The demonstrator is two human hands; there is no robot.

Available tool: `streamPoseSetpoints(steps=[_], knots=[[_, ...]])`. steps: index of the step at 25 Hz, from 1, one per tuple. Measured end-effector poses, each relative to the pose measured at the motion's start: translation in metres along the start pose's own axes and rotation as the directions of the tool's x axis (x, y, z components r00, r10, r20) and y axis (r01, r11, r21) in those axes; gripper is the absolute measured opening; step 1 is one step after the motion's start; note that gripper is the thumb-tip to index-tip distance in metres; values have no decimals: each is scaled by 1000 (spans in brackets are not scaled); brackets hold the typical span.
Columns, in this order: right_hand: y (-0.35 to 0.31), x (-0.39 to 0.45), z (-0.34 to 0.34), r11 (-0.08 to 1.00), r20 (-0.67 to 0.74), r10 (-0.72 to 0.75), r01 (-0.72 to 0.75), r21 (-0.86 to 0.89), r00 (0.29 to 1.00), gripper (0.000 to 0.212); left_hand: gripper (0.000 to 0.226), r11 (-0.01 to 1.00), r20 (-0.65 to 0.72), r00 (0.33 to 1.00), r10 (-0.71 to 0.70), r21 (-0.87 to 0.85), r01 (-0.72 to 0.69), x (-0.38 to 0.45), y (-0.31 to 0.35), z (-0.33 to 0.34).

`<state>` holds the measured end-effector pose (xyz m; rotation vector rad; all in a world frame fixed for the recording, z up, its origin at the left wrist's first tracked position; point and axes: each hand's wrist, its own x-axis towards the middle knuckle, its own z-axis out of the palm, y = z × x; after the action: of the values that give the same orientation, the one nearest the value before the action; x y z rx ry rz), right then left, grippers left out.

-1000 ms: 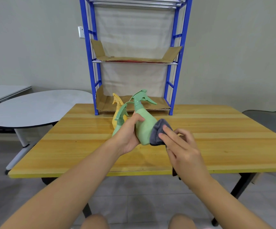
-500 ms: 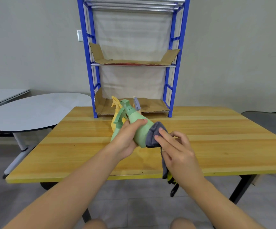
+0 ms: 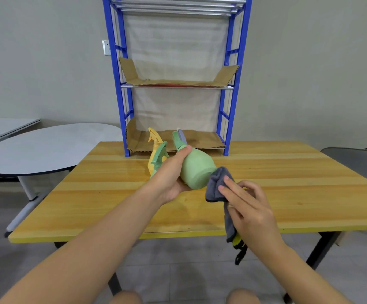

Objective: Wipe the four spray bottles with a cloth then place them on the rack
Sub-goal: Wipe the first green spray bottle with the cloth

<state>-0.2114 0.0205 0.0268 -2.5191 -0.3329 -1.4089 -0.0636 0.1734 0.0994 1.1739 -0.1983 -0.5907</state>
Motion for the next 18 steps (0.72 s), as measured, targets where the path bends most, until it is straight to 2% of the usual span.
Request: streamPoseSetpoints(steps=[2, 5, 10, 14, 15, 17, 18], knots=[[-3, 9, -3, 1000, -52, -1, 0, -14, 999, 46, 42, 999, 3, 999, -43, -16, 43, 0, -1, 9], [-11, 21, 0, 994, -106, -61, 50, -101, 992, 34, 48, 995, 0, 997, -80, -60, 80, 1, -3, 21], [6, 5, 0, 949, 94, -229, 244, -197, 969, 30, 47, 995, -65, 994, -87, -54, 83, 8, -4, 19], [3, 19, -6, 985, -67, -91, 79, -155, 994, 29, 46, 998, -117, 991, -69, -7, 69, 5, -19, 24], [-2, 22, -4, 987, -76, -102, 91, -134, 992, 29, 51, 998, -122, 991, -64, -6, 63, 5, -23, 25], [-8, 16, 2, 968, -1, -201, 199, -153, 980, 31, 64, 998, -121, 991, -59, -40, 55, 7, -24, 24], [-6, 8, 5, 956, 60, -241, 247, -158, 969, 32, 61, 998, -128, 990, -53, -52, 46, 8, -22, 23]])
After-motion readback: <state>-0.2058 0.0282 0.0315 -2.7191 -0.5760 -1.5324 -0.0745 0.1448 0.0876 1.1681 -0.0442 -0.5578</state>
